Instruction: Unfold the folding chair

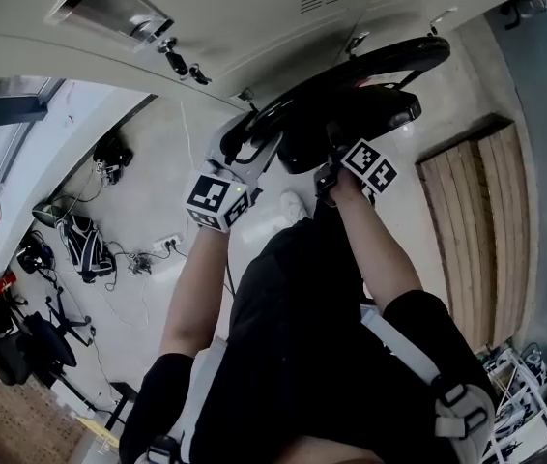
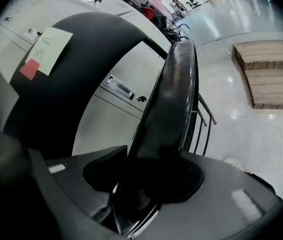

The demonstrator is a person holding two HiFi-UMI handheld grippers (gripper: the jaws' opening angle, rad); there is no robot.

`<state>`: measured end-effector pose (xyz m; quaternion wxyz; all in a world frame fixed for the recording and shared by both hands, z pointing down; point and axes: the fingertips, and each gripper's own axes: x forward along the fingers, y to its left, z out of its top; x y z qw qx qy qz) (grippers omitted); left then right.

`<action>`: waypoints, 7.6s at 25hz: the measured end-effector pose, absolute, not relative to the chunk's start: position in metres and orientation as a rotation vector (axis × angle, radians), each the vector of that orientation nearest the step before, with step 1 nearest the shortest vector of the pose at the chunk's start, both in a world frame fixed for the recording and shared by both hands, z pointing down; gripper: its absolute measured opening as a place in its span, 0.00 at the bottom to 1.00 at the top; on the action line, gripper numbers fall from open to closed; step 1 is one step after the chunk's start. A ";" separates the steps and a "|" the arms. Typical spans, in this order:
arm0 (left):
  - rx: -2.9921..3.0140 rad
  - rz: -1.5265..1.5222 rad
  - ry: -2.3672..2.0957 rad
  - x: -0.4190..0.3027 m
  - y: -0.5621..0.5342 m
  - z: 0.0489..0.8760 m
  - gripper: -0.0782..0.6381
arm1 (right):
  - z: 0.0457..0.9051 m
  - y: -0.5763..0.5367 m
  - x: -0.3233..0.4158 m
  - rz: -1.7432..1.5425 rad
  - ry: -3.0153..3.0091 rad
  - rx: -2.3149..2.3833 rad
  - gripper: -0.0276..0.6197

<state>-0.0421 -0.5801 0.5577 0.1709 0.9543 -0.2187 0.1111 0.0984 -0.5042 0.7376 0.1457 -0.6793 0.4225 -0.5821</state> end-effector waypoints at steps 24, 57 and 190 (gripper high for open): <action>2.776 0.404 -0.467 -0.021 -0.517 0.596 0.35 | 0.800 -0.334 0.107 -1.670 1.039 -1.768 0.33; 2.808 0.376 -0.248 0.001 -0.386 0.623 0.35 | 0.875 -0.208 0.124 -1.581 1.065 -1.620 0.35; 2.852 -0.347 -0.433 -0.222 -0.312 0.365 0.11 | 0.374 -0.071 0.015 -0.204 1.634 -2.547 0.05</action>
